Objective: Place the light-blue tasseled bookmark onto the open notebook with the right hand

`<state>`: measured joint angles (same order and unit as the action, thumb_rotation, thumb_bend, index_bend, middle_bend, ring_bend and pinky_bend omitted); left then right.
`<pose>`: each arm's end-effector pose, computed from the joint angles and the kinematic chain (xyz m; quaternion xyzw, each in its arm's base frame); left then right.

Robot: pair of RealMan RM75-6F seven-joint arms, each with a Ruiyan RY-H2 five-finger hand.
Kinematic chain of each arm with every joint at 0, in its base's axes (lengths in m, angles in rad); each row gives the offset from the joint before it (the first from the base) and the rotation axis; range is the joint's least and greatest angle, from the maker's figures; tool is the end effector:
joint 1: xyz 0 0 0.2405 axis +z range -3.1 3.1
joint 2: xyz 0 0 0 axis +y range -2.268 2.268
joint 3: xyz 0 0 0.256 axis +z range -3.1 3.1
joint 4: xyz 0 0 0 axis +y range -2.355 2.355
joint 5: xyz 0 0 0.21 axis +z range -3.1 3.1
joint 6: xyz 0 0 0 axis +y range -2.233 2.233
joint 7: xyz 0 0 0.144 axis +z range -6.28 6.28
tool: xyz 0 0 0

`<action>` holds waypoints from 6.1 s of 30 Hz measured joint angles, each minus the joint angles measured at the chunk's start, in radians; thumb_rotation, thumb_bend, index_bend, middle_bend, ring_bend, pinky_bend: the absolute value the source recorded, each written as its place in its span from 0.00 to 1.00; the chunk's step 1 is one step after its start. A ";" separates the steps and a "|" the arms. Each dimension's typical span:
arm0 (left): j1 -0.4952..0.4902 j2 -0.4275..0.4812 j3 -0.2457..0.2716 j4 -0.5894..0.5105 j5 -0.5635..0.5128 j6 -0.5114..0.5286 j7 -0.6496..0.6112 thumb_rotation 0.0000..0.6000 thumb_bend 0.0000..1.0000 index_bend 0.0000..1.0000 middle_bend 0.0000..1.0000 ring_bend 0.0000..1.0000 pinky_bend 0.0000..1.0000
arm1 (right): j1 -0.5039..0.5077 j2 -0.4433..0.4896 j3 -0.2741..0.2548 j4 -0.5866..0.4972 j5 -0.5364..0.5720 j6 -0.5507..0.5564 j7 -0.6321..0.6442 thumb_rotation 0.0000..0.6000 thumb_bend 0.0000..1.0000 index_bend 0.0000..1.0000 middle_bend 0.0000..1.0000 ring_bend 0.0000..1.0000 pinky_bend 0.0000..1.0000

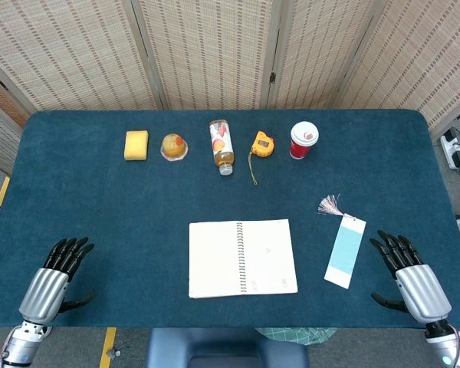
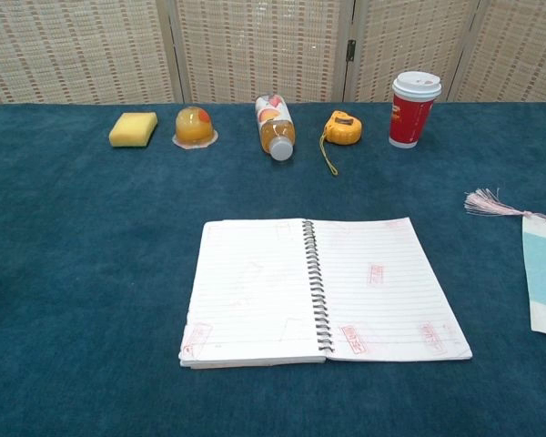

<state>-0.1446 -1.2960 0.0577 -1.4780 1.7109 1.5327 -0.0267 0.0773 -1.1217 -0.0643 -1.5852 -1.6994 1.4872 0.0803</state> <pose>-0.2853 0.1727 0.0941 -0.6642 -0.3592 -0.4433 0.4829 -0.3004 -0.1514 0.1347 0.6589 -0.3989 0.3990 0.4975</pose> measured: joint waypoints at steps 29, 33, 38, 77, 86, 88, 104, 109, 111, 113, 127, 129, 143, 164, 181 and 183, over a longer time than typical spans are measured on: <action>-0.014 -0.021 -0.012 0.007 -0.032 -0.045 0.038 1.00 0.14 0.14 0.11 0.03 0.05 | 0.255 0.049 -0.021 0.250 -0.138 -0.300 -0.095 1.00 0.21 0.28 0.00 0.00 0.00; -0.012 -0.024 -0.020 0.013 -0.039 -0.034 0.030 1.00 0.14 0.14 0.10 0.03 0.05 | 0.285 -0.007 -0.038 0.333 -0.170 -0.319 -0.094 1.00 0.26 0.28 0.00 0.00 0.00; -0.015 -0.029 -0.021 0.021 -0.048 -0.047 0.035 1.00 0.14 0.14 0.10 0.03 0.05 | 0.316 -0.052 -0.060 0.386 -0.185 -0.348 -0.088 1.00 0.29 0.28 0.00 0.00 0.00; -0.020 -0.034 -0.027 0.030 -0.069 -0.059 0.032 1.00 0.14 0.14 0.11 0.03 0.05 | 0.393 -0.195 -0.112 0.508 -0.137 -0.393 -0.070 1.00 0.29 0.28 0.00 0.00 0.00; -0.020 -0.032 -0.029 0.029 -0.071 -0.057 0.028 1.00 0.14 0.14 0.11 0.03 0.05 | 0.399 -0.200 -0.120 0.506 -0.128 -0.398 -0.079 1.00 0.29 0.28 0.00 0.00 0.00; -0.020 -0.032 -0.029 0.030 -0.072 -0.058 0.028 1.00 0.14 0.14 0.11 0.03 0.05 | 0.400 -0.202 -0.120 0.507 -0.125 -0.399 -0.080 1.00 0.29 0.27 0.00 0.00 0.00; -0.020 -0.028 -0.029 0.027 -0.071 -0.054 0.022 1.00 0.14 0.14 0.11 0.03 0.05 | 0.397 -0.222 -0.125 0.521 -0.119 -0.373 -0.099 1.00 0.29 0.42 0.00 0.00 0.00; -0.019 -0.027 -0.028 0.025 -0.068 -0.051 0.024 1.00 0.14 0.14 0.11 0.03 0.05 | 0.392 -0.221 -0.125 0.523 -0.115 -0.360 -0.098 1.00 0.29 0.43 0.00 0.00 0.00; -0.019 -0.027 -0.027 0.024 -0.067 -0.051 0.024 1.00 0.14 0.14 0.11 0.03 0.05 | 0.390 -0.220 -0.124 0.523 -0.113 -0.353 -0.099 1.00 0.29 0.43 0.00 0.00 0.00; -0.019 -0.027 -0.027 0.023 -0.067 -0.051 0.024 1.00 0.14 0.14 0.11 0.03 0.05 | 0.389 -0.217 -0.120 0.520 -0.111 -0.344 -0.101 1.00 0.29 0.43 0.00 0.00 0.00; -0.018 -0.023 -0.027 0.018 -0.065 -0.047 0.020 1.00 0.14 0.14 0.11 0.03 0.05 | 0.437 -0.191 -0.060 0.451 -0.156 -0.256 -0.222 1.00 0.29 0.42 0.00 0.00 0.00; -0.018 -0.023 -0.027 0.017 -0.065 -0.048 0.018 1.00 0.14 0.14 0.11 0.03 0.05 | 0.456 -0.191 -0.048 0.437 -0.174 -0.248 -0.246 1.00 0.29 0.42 0.00 0.00 0.00; -0.015 -0.005 -0.040 0.011 -0.078 -0.035 -0.020 1.00 0.14 0.14 0.11 0.03 0.05 | 0.625 -0.244 0.017 0.298 -0.266 -0.334 -0.404 1.00 0.29 0.41 0.00 0.00 0.00; -0.014 0.007 -0.040 0.003 -0.074 -0.031 -0.042 1.00 0.14 0.14 0.11 0.03 0.05 | 0.656 -0.272 -0.044 0.214 -0.302 -0.425 -0.525 1.00 0.29 0.41 0.00 0.00 0.00; -0.011 0.020 -0.039 -0.007 -0.066 -0.019 -0.066 1.00 0.14 0.14 0.11 0.03 0.05 | 0.653 -0.312 -0.055 0.208 -0.271 -0.473 -0.566 1.00 0.29 0.30 0.00 0.00 0.00; -0.011 0.021 -0.039 -0.008 -0.064 -0.017 -0.068 1.00 0.14 0.14 0.11 0.03 0.05 | 0.653 -0.313 -0.056 0.208 -0.268 -0.475 -0.569 1.00 0.28 0.28 0.00 0.00 0.00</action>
<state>-0.1553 -1.2752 0.0184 -1.4860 1.6464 1.5156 -0.0946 0.7298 -1.4345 -0.1201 -1.3774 -1.9677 1.0118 -0.4887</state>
